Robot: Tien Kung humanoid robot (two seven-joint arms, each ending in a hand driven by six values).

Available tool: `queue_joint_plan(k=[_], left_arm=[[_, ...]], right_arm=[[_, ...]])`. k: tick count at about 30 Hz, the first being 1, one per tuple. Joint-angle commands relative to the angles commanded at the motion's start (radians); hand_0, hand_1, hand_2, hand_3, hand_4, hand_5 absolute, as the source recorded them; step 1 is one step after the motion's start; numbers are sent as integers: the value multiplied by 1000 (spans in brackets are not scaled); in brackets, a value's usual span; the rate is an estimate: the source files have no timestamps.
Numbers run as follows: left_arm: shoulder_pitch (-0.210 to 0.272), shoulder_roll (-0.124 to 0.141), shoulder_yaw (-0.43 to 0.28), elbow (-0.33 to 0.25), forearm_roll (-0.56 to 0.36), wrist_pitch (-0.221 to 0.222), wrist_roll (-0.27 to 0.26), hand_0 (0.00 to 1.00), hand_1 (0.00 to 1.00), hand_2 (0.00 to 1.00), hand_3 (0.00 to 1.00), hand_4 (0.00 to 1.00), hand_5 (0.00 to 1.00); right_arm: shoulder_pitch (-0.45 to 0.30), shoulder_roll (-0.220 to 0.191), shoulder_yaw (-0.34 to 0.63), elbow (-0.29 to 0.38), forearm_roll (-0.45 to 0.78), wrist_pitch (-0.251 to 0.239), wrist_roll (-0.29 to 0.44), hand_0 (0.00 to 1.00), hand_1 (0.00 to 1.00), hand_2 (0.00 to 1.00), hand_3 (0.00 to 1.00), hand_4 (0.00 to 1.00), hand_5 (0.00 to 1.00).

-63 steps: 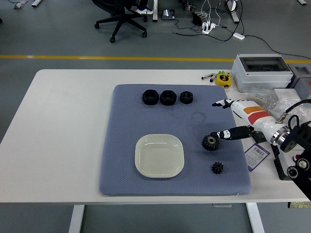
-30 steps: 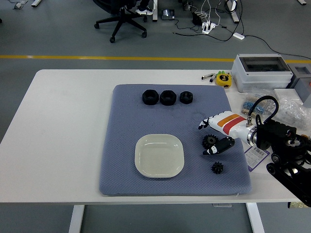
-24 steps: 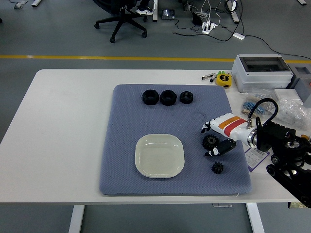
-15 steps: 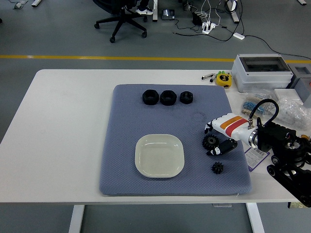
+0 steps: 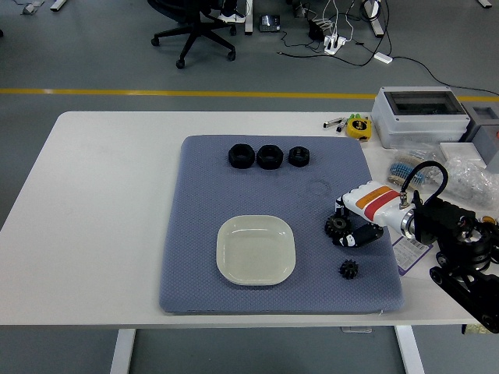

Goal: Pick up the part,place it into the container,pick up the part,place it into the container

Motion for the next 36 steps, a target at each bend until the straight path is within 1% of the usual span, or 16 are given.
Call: queue_joint_plan(k=[3, 4, 9, 10, 15, 16, 21, 22, 27, 28, 31, 36], left_arm=[[2, 0, -5, 0, 7, 0, 1, 706, 651, 651, 561, 637, 580], [2, 0, -7, 0, 9, -1, 2, 706, 652, 651, 561, 637, 580], [6, 0, -15, 0, 21, -2, 4, 706, 652, 651, 561, 637, 580], [6, 0, -16, 0, 22, -2, 5, 706, 653, 651, 561, 637, 580], [10, -1, -25, 0, 36, -3, 8, 706, 653, 651, 561, 637, 580], [10, 0, -25, 0, 37, -4, 8, 705, 654, 652, 560, 637, 580], [12, 0, -30, 0, 44, -5, 10, 705, 654, 652, 560, 637, 580], [12, 0, -30, 0, 44, -5, 10, 703, 655, 653, 561, 637, 579], [10, 0, -25, 0, 39, -5, 8, 703, 655, 653, 561, 637, 579], [9, 0, -23, 0, 35, -5, 8, 704, 655, 653, 561, 636, 578], [8, 1, -20, 0, 30, -4, 7, 704, 655, 653, 561, 636, 578], [3, 3, -17, -1, 29, -6, 7, 704, 655, 653, 561, 636, 577]], right_arm=[[-1, 0, -3, 1, 0, -6, 5, 249, 418, 474, 492, 680, 509], [-1, 0, -4, 1, 0, -6, 7, 101, 230, 343, 452, 664, 525], [-6, 0, -8, 4, 0, -1, 23, 101, 230, 343, 452, 664, 525], [-7, 0, -8, 5, 1, -2, 24, 38, 88, 209, 379, 713, 533], [-12, 0, -3, 15, 16, -23, 31, 38, 88, 209, 379, 713, 533], [-12, -1, 0, 18, 19, -30, 33, 8, 43, 151, 328, 742, 487], [-13, -3, 17, 40, 38, -52, 40, 8, 43, 151, 328, 742, 487], [-13, -4, 19, 43, 40, -55, 40, 2, 23, 117, 318, 734, 455], [-11, -4, 32, 64, 55, -60, 43, 2, 23, 117, 318, 734, 455], [-12, -5, 36, 78, 55, -62, 43, 2, 12, 100, 316, 740, 436], [-11, -5, 41, 107, 56, -65, 42, 2, 12, 100, 316, 740, 436], [7, -6, 34, 185, 72, -58, 42, 2, 7, 95, 316, 747, 429]])
